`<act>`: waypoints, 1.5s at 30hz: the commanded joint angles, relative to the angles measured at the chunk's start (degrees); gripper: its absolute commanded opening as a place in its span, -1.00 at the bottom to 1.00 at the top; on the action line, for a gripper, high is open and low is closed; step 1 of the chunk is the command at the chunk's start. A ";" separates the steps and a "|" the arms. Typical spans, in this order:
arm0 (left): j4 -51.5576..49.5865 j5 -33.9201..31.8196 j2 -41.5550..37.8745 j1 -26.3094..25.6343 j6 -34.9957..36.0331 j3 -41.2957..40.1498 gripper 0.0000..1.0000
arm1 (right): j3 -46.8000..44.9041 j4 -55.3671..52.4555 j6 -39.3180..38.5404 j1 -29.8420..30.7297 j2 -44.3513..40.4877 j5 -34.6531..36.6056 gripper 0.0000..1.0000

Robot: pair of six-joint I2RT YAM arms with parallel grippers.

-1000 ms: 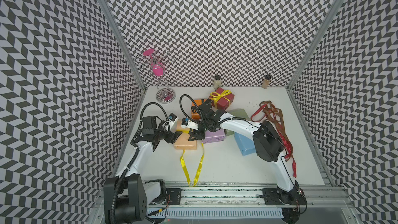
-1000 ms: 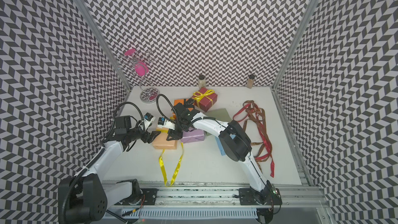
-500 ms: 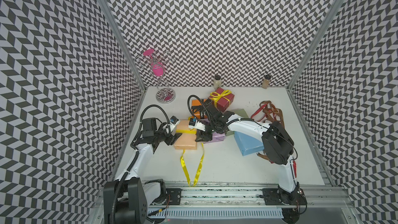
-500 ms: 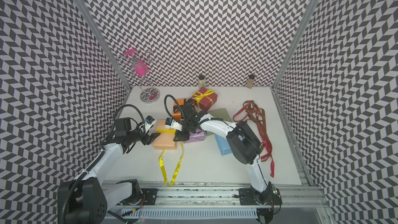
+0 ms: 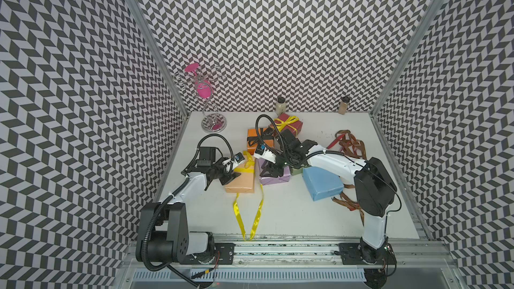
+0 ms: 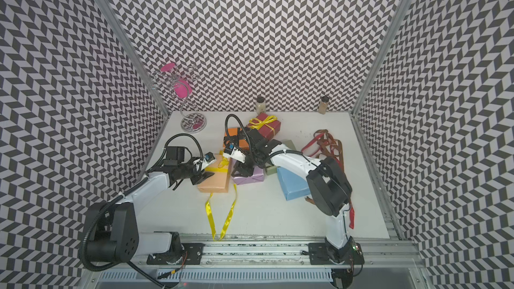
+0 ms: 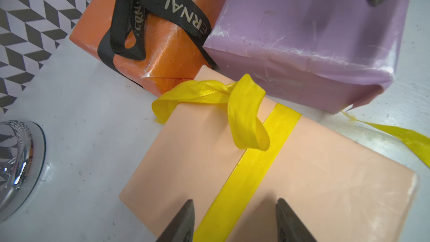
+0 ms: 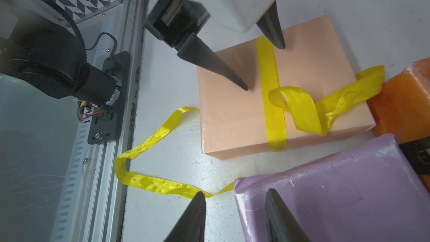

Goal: Untie the ribbon bows on the gift boxes
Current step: Pull the ribbon from the gift box.

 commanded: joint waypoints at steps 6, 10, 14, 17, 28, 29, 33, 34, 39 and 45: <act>-0.57 -2.24 4.28 -0.73 4.64 1.13 0.08 | 0.15 1.84 0.49 0.45 -0.56 -2.48 -0.15; -6.43 -0.73 8.02 -0.73 6.79 3.58 0.03 | 1.41 0.80 0.15 0.36 0.24 -3.81 -0.15; -12.60 -0.45 14.13 -0.72 8.53 7.74 -0.03 | 1.65 0.01 -0.36 0.39 0.71 -5.09 -0.15; -14.40 -0.54 17.60 -0.55 8.84 9.74 -0.06 | 1.26 -0.01 -0.43 0.39 0.62 -5.34 -0.15; -16.92 -0.30 20.03 -0.51 10.32 11.47 -0.21 | 1.51 -0.20 -0.55 0.37 1.01 -5.61 -0.15; -17.28 -0.41 20.25 -0.46 10.42 11.48 -0.24 | 1.68 -0.17 -0.51 0.31 1.06 -5.66 -0.14; -17.24 -0.84 20.44 -0.20 10.87 10.74 -0.34 | 1.66 -0.17 -0.52 0.37 1.15 -5.66 -0.14; -17.15 -0.93 20.44 -0.11 10.95 10.60 -0.36 | 1.67 -0.20 -0.65 0.32 1.06 -5.66 -0.14; -16.54 -0.53 20.20 0.80 10.44 10.55 -0.64 | 1.53 0.03 -0.62 0.33 1.06 -5.44 -0.14; -19.45 2.77 18.67 2.71 10.49 12.61 -1.00 | 1.83 0.85 -0.17 0.43 1.58 -4.80 -0.14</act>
